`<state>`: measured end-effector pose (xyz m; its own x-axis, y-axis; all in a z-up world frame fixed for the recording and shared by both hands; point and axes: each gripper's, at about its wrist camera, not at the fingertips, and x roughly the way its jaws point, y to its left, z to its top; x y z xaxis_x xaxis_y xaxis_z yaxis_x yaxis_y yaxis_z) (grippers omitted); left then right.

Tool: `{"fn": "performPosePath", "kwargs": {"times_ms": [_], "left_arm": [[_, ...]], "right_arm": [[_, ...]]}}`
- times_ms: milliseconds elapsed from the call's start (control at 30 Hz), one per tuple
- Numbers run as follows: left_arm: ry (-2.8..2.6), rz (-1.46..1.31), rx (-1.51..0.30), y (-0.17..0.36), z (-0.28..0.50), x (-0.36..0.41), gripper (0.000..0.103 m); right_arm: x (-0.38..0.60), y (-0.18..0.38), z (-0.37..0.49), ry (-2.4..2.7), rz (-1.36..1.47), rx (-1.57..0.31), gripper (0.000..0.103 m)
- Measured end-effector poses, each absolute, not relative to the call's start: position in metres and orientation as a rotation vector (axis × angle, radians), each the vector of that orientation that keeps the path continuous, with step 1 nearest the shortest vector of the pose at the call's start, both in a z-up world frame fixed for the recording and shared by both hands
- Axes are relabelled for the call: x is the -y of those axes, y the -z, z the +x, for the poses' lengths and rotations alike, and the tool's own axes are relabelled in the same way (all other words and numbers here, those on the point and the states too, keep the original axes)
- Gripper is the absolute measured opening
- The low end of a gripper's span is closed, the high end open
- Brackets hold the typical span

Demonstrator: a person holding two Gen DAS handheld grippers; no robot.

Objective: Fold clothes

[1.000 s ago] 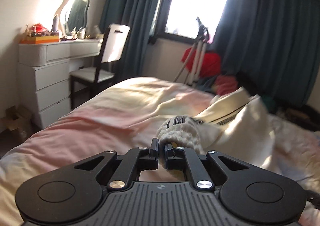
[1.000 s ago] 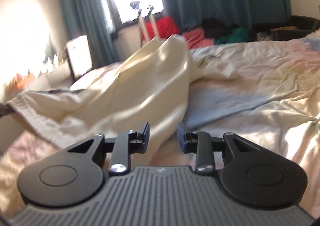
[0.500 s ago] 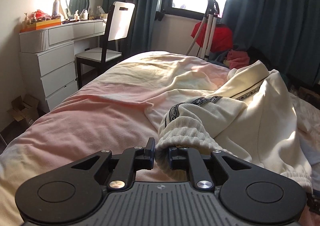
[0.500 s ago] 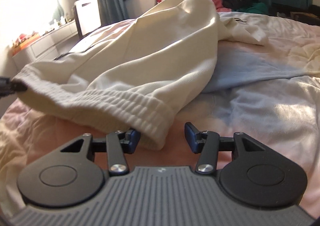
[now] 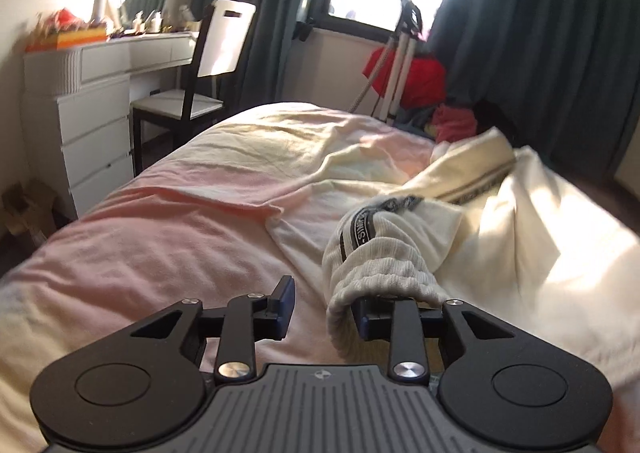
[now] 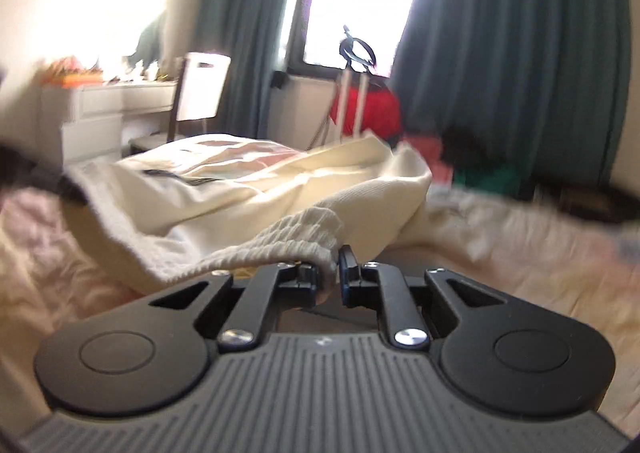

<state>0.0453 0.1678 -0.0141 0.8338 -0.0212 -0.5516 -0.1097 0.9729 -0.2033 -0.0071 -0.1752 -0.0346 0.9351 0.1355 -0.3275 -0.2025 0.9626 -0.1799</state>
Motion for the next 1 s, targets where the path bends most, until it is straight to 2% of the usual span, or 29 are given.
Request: {"fn": "performPosePath", "kwargs": {"times_ms": [133,233,267,400,600,833,1000], "left_arm": [[-0.055,-0.287,-0.571,0.015,0.048,-0.172,0.032],[-0.056,-0.331,-0.580,0.022,0.052,-0.177,0.022],[-0.054,-0.349,-0.586,0.024,0.054,-0.178,0.014],[-0.028,-0.410,-0.527,0.021,0.052,-0.182,0.010],[-0.032,-0.517,-0.411,0.001,0.049,-0.202,0.009],[-0.127,-0.467,-0.648,0.046,0.076,-0.222,0.010],[-0.112,-0.451,-0.674,0.048,0.074,-0.225,0.017]], "right_arm": [[0.169,0.048,-0.009,-0.223,-0.250,-0.455,0.015],[0.171,0.067,0.003,-0.226,-0.212,-0.596,0.016],[0.174,0.069,0.005,-0.224,-0.180,-0.621,0.016],[0.191,0.064,0.005,-0.238,-0.005,-0.627,0.017],[0.192,0.053,-0.002,-0.311,0.092,-0.570,0.017],[0.165,0.077,0.008,-0.375,0.020,-0.661,0.022],[0.172,0.076,0.012,-0.385,0.058,-0.683,0.025]]}}
